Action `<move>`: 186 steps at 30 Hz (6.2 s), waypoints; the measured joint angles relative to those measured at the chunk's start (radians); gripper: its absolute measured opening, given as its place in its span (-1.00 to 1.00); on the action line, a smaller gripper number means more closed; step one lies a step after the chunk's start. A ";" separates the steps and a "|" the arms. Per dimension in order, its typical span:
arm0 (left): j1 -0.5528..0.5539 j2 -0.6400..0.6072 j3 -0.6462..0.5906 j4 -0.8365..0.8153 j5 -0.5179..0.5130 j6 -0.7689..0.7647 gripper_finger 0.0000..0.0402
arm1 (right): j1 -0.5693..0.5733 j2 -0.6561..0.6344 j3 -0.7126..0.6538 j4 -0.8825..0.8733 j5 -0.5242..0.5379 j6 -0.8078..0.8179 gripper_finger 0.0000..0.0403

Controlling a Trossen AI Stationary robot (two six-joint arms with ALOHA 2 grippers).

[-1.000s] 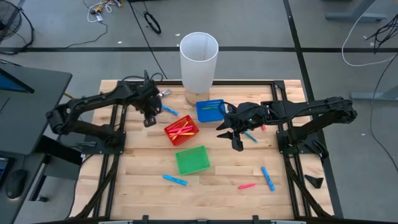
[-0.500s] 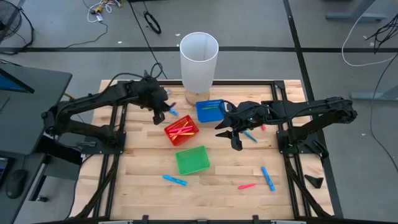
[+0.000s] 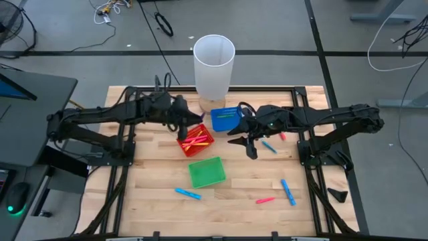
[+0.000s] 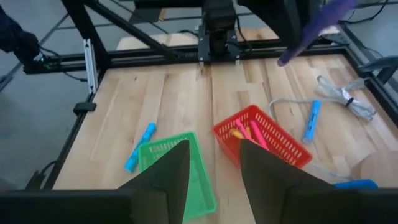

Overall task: Pick & Place Markers
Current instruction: Put the purple pen into the blue bin

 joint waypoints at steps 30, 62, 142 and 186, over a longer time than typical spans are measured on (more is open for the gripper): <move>-0.229 0.122 0.065 0.590 -0.127 -0.010 -0.83 | -0.006 0.000 0.000 0.391 -0.001 0.055 -0.30; -0.226 0.240 0.210 0.463 -0.094 -0.012 -0.54 | 0.015 0.003 0.000 0.376 -0.009 0.084 -0.88; -0.216 0.150 0.209 -0.314 -0.019 -0.191 -0.25 | -0.364 0.507 0.369 -0.624 0.011 -0.532 -0.88; -0.215 0.151 0.210 -0.318 -0.021 -0.185 -0.25 | -0.346 0.753 0.373 -0.543 0.287 -0.521 -0.65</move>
